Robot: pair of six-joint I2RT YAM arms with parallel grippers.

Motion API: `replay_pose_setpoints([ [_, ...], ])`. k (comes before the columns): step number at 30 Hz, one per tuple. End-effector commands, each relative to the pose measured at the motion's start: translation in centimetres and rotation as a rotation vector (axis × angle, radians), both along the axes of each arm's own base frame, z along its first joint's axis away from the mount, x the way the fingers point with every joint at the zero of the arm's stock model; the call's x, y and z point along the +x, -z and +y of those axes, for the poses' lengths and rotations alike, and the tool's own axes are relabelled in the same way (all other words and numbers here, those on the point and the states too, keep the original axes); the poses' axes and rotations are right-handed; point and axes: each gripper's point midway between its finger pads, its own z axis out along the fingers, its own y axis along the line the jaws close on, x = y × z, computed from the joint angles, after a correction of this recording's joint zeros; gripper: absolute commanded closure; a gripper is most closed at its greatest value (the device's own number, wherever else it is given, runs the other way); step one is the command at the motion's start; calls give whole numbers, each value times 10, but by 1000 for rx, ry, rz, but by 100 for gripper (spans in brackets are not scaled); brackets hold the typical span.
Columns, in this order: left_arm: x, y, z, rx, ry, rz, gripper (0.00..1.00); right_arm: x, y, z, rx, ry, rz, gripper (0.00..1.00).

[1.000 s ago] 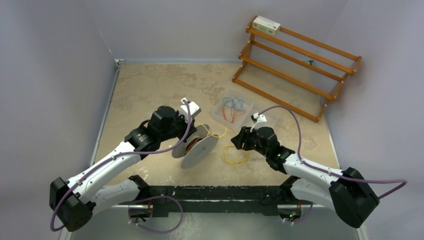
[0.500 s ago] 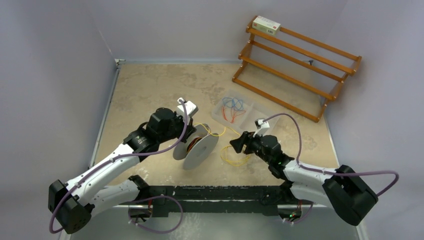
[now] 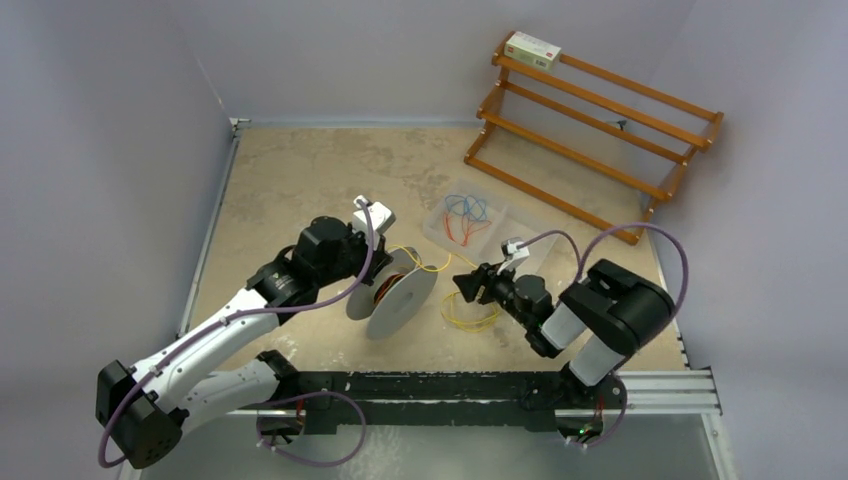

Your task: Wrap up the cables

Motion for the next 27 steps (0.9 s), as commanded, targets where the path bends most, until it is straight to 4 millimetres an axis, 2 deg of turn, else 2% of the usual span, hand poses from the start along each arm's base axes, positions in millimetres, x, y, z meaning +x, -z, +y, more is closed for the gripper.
replay_pose_setpoints([
  [1,2,-18,-4,-67,-7,-45,100,12,-52,4,146,31,-225,40],
  [7,2,-20,-4,-70,-4,-50,100,12,-45,6,187,29,-234,47],
  [15,1,-20,-4,-71,1,-52,100,21,-55,11,172,26,-294,48],
  [21,0,-20,-4,-72,4,-53,100,29,-53,18,172,20,-303,51],
  [24,0,-20,-3,-71,2,-53,100,31,-53,22,174,11,-308,59],
  [27,0,-21,-3,-70,2,-58,100,30,-51,25,170,-6,-305,74],
])
